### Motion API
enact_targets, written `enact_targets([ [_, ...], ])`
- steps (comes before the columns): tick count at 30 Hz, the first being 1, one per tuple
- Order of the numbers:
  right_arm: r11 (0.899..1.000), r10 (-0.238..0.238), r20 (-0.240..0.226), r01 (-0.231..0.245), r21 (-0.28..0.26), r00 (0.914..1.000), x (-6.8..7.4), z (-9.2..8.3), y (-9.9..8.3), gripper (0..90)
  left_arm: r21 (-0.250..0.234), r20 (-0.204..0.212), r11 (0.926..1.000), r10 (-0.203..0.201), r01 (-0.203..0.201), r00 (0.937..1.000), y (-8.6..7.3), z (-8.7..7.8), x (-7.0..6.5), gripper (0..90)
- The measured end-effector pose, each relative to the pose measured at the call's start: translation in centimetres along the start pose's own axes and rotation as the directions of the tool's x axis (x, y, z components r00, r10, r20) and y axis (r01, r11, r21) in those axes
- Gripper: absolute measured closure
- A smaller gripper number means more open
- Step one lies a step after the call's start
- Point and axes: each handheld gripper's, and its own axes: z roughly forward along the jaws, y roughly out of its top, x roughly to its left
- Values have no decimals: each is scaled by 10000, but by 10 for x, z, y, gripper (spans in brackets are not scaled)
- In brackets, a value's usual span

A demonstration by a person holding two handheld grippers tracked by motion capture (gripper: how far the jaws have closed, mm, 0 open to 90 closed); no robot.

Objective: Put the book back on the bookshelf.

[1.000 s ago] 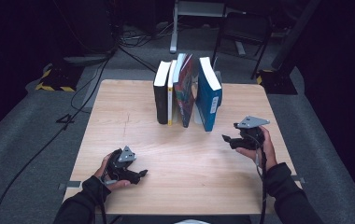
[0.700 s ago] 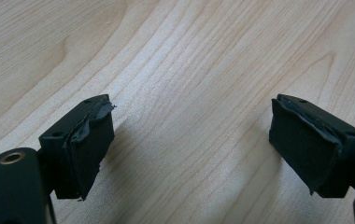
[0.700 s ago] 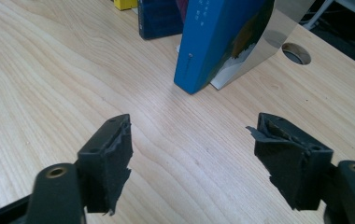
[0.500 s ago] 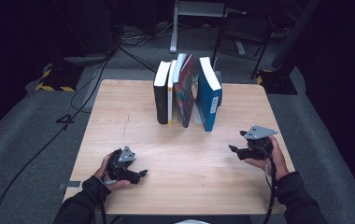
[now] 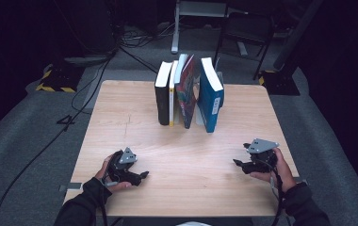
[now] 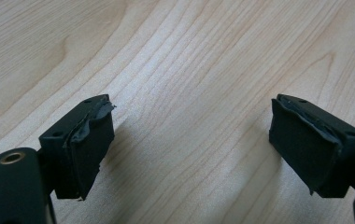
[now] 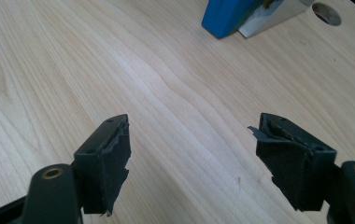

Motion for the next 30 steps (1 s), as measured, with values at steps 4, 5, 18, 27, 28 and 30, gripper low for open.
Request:
enact_targets([
  [4,9998,89,146,-92,184,9999,4,2,-11,269,0,2,10000,1,-1,10000,0,0,0,141],
  [5,9997,86,150,-89,229,9999,5,3,-13,269,-1,2,10000,-2,2,10000,0,0,0,141],
  [18,9986,517,220,-520,100,9984,5,-10,-50,249,0,10,10000,4,-4,10000,0,0,0,141],
  [27,9879,1548,228,-1549,42,9877,0,-20,-86,245,1,12,10000,6,-6,10000,0,0,0,141],
  [28,9857,1683,225,-1683,-9,9855,-2,-22,-90,245,2,12,10000,6,-6,10000,0,0,0,141],
  [30,9802,1981,327,-1979,-94,9796,-4,-29,-100,237,1,13,10000,7,-7,10000,0,0,0,141],
])
